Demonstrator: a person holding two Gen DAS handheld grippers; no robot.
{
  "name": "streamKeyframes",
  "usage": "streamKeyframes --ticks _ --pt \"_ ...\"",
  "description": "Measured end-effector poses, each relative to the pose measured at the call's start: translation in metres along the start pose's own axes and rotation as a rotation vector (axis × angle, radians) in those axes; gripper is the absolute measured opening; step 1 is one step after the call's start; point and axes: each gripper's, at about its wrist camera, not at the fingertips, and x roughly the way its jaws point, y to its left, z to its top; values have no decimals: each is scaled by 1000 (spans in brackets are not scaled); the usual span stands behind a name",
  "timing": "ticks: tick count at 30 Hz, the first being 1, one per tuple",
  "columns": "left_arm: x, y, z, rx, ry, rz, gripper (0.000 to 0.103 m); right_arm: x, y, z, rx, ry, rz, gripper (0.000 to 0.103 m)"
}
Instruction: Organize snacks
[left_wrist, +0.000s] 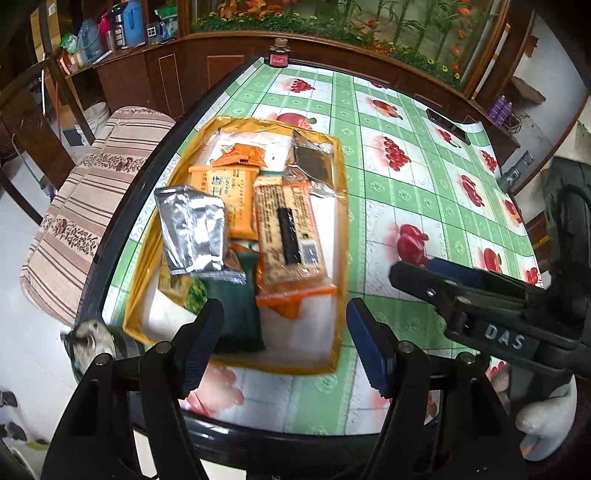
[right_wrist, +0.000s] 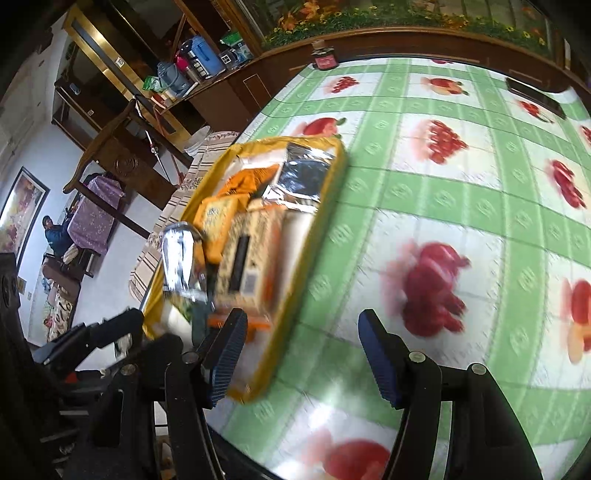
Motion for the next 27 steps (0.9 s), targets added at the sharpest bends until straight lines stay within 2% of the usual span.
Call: streamKeyframes --ticks 5,8,11,14,20,24,26,27 --pt "7 -2 -8 -11 2 27 69 -23 -11 -20 -20 -11 -13 64" --pt "21 18 1 -40 -7 109 69 -35 -17 -28 -35 -24 -28 64" --pt "44 44 13 -85 55 123 69 -42 -23 -34 -30 -35 -39 64" --pt "65 44 21 -83 105 94 69 -41 -30 -33 -5 -33 -43 64" --pt "92 10 45 -26 110 -3 71 -33 -30 -27 10 -22 -47 64" --pt "114 -14 57 88 135 42 70 -23 -28 -24 12 -11 -49 64" --pt "115 -9 61 52 143 14 61 -20 -27 -22 12 -9 -52 64" --pt "111 -4 64 21 144 -10 61 -19 -27 -22 13 -9 -54 64"
